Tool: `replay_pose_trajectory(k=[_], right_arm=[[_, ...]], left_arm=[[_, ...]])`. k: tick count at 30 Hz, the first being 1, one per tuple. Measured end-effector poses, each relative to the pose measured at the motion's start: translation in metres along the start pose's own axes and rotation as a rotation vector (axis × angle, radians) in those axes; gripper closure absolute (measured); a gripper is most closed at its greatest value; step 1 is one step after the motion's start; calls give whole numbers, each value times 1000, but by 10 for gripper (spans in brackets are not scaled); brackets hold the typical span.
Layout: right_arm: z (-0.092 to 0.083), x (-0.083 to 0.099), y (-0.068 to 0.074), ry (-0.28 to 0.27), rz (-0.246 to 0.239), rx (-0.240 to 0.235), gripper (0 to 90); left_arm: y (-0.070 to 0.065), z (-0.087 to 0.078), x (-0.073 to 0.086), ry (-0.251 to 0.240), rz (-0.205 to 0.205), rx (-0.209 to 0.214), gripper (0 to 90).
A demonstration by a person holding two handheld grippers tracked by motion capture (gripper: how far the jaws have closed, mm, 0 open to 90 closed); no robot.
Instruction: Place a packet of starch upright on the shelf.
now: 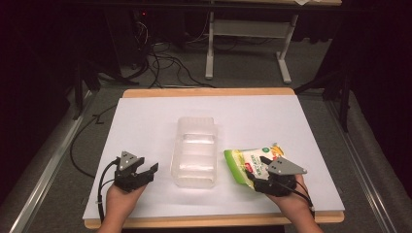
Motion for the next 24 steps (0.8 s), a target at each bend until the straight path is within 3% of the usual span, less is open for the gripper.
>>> replay_pose_trajectory(k=[5, 11, 24], right_arm=[[9, -1, 13, 44, -41, -22, 306], [25, 5, 26, 138, -98, -45, 290], [37, 15, 29, 227, -120, -23, 226]], left_arm=[[-1, 1, 0, 0, 2, 3, 402], [-1, 1, 0, -1, 3, 3, 401], [-1, 0, 0, -3, 1, 5, 401]])
Point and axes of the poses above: each handheld gripper's, and its own axes: z roughly forward along the jaws, x roughly out of its underside, y roughly to its left, the point moved 4 cm from there along z, roughly forward along the jaws, and after that the axes turned 13 degrees about y, right-handed, at the moved point
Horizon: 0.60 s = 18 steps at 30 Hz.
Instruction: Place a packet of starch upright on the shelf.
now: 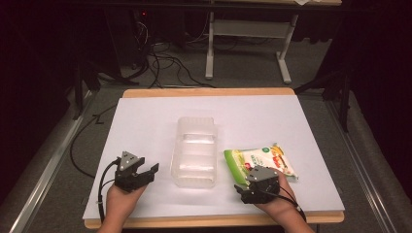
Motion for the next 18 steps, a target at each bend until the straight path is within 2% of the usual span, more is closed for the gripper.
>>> replay_pose_trajectory(k=[8, 13, 16, 17, 18], right_arm=[[6, 4, 1, 44, -22, 27, 197], [9, 7, -4, 71, -40, 68, 199], [10, 9, -7, 75, -33, 83, 223], [9, 9, -10, 66, -30, 93, 279], [9, 9, -10, 65, -22, 92, 289]], left_arm=[[0, 0, 0, 2, 1, 5, 400], [0, 0, 0, 4, 1, 6, 399], [-1, 1, 0, 4, 1, 6, 399], [-1, 1, 0, 4, 1, 7, 399], [-1, 1, 0, 5, 1, 6, 399]])
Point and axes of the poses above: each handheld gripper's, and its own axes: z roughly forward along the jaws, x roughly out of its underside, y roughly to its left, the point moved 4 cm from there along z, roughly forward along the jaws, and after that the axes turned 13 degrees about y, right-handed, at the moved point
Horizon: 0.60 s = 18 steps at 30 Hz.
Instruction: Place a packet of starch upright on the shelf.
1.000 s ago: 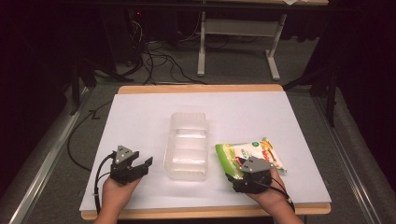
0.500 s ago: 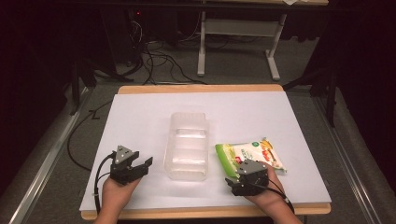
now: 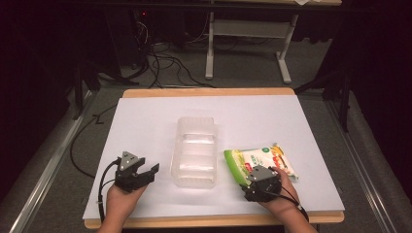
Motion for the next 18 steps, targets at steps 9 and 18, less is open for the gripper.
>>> replay_pose_trajectory(k=[9, 18], right_arm=[[-3, 1, -7, -20, 9, 19, 544], [-12, 3, -22, -65, 49, -21, 897]], left_arm=[[0, 0, 0, -1, 0, 1, 399], [0, 0, 0, 3, 3, 0, 398]])
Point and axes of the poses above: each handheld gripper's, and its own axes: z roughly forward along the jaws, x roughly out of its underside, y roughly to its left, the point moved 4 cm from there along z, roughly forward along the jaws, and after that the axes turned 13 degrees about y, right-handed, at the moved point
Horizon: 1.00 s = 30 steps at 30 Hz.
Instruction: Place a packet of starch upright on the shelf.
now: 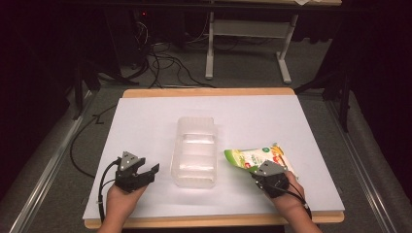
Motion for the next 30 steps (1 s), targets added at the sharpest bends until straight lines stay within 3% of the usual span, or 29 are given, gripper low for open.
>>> replay_pose_trajectory(k=[10, 19, 24, 30], right_arm=[[-14, -2, -10, -78, 31, 3, 900], [-40, -9, -28, -221, 72, 23, 900], [-47, -10, -35, -264, 88, 31, 900], [-62, -10, -50, -342, 145, 28, 900]], left_arm=[[-1, 1, 0, -2, 0, 1, 399], [0, 1, -1, 2, 6, 4, 399], [0, 1, -1, 3, 6, 2, 399], [1, 1, -1, 1, 5, 3, 399]])
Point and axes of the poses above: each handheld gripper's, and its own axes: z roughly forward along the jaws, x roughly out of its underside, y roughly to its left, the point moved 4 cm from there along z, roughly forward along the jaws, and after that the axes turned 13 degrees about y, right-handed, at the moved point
